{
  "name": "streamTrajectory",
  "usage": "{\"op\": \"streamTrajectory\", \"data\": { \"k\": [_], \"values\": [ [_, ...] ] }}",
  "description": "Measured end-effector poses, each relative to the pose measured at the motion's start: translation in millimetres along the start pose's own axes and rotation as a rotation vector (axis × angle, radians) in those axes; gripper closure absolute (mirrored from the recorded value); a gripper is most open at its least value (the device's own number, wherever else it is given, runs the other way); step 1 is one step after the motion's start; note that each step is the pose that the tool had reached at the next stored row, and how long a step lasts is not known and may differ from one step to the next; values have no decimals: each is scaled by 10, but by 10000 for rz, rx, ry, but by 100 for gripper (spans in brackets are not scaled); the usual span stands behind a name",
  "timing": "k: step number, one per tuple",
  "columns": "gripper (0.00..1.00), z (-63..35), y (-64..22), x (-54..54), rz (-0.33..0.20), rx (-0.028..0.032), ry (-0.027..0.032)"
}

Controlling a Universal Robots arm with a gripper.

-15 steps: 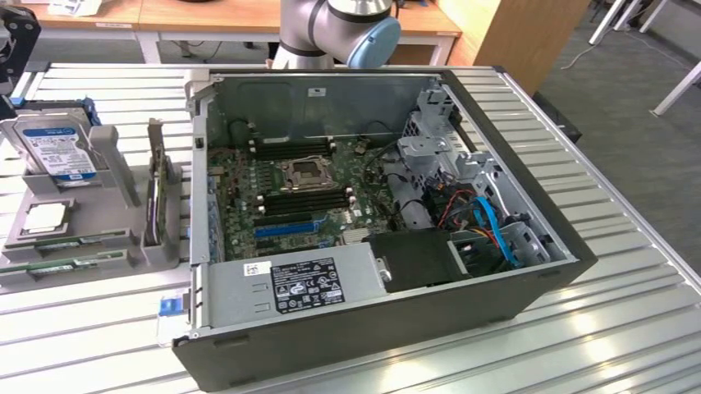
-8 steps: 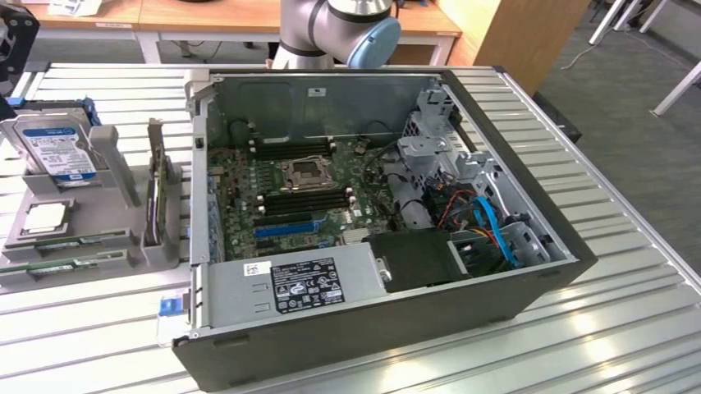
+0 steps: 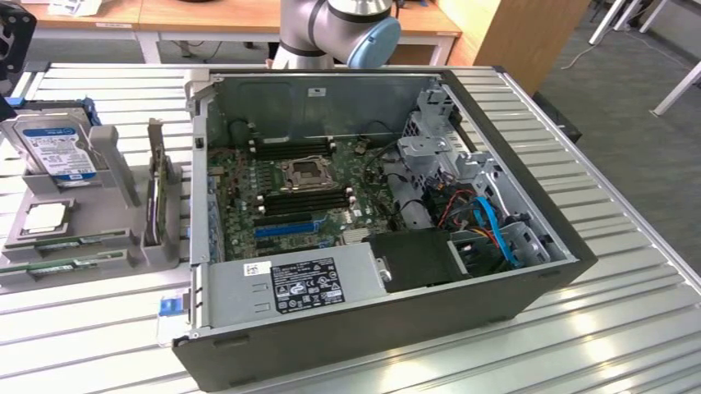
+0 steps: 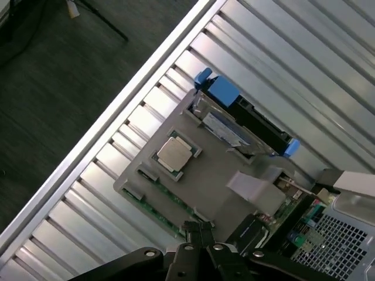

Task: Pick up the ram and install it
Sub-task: 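Pick up the ram and move it above insertion slot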

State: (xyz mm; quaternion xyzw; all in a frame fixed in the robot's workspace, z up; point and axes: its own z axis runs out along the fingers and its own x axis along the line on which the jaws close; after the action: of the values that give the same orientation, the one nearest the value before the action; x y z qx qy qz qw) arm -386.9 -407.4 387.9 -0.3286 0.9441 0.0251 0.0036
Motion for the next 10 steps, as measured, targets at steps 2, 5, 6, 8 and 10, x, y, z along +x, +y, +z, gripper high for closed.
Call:
{"op": "streamTrajectory", "data": {
  "k": [2,5,6,8,10],
  "values": [
    [90,0,0,0,-376,-8,17],
    [90,1,0,0,-915,-21,41],
    [90,2,0,0,-1094,-25,50],
    [90,2,0,0,-1470,-34,66],
    [90,3,0,0,-1829,-42,82]
  ]
}}
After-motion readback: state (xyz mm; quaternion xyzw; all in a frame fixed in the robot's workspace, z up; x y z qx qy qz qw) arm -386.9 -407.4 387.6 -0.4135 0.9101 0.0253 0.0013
